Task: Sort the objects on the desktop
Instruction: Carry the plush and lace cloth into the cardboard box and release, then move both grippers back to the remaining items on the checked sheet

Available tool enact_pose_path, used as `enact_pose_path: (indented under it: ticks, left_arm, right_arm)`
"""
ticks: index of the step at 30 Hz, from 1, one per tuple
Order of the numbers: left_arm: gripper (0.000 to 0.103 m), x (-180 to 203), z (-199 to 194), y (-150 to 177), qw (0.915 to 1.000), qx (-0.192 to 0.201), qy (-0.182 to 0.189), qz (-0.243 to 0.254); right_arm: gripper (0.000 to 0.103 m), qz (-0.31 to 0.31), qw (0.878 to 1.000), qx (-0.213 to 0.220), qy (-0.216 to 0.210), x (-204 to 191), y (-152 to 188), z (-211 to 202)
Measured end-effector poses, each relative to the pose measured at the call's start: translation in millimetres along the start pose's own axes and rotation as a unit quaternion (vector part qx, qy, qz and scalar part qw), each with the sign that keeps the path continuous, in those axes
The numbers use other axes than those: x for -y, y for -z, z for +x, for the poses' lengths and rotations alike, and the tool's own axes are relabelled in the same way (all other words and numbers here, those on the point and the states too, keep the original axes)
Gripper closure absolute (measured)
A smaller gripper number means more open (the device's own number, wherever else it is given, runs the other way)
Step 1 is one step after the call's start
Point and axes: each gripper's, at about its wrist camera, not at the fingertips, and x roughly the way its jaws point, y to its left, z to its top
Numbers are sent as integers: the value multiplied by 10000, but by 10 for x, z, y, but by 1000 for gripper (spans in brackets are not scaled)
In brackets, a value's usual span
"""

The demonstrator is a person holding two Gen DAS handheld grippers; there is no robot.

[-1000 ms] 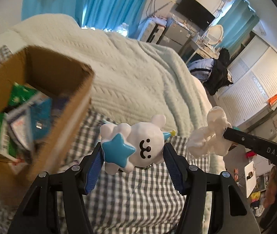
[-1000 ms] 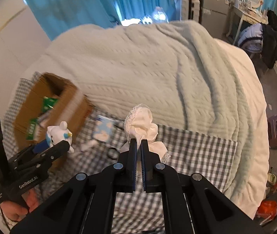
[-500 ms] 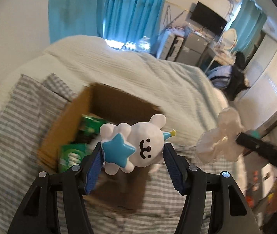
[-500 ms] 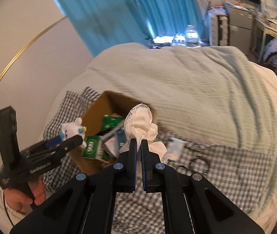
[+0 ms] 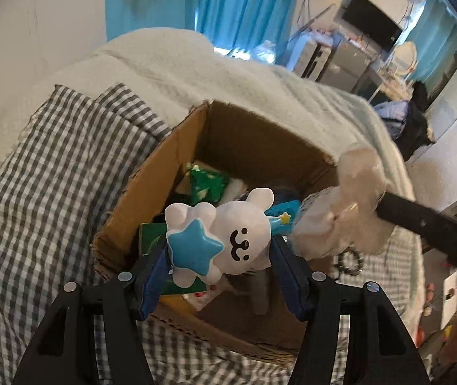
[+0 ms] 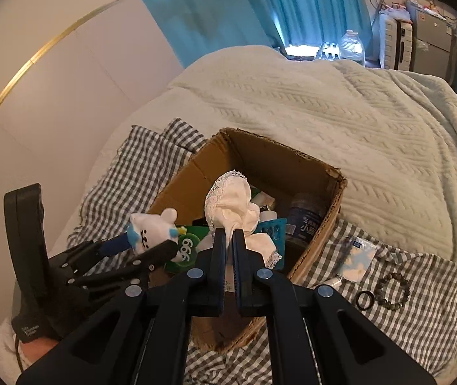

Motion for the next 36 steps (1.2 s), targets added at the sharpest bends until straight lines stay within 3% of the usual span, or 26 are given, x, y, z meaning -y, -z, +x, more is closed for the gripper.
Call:
enact_pose_path:
  ticks: [4,5,6,7,8,15,20,27,31,36]
  left_arm:
    - [39,20,-21,-5,10000,75,56,-28]
    - [35,33,-51,-17,9999,138,52,-49]
    - [22,51,-68,-24,9998,176,10,-60]
    - [12,71,-92,-27,9997,216,-86,-69]
    - [12,88,-119,-23,9994,278,-181,-79]
    - [12,202,-265,-12,9988,330,-330,-155]
    - [10,476,-408,48,9981,496,-336,124]
    - [7,1147,-459,194,9923,764,-537,813]
    - [4,1604,-368,323,9870,857,-464,1281]
    - [4,1981,-83,561,9893,693,-164,1276]
  right_arm:
    - [94,123,9999,65,-22,69,-42,-13]
    - [83,158,9998,125,-35,98,-45,-52]
    - [69,180,9997,189,-41,113,-51,-93]
    - [64,211,9994,273,-44,129,-50,-140]
    - [61,235,9992,312,-66,138,-49,-180]
    - [61,249,9982,510,-185,174,-19,-506]
    - [61,79,9982,599,55,332,51,-735]
    - [61,325,9965,537,557,998,239,-1047]
    - [60,447,9944,425,864,1394,364,-1164]
    - [60,366,9913,62,1259,1808,549,-1142]
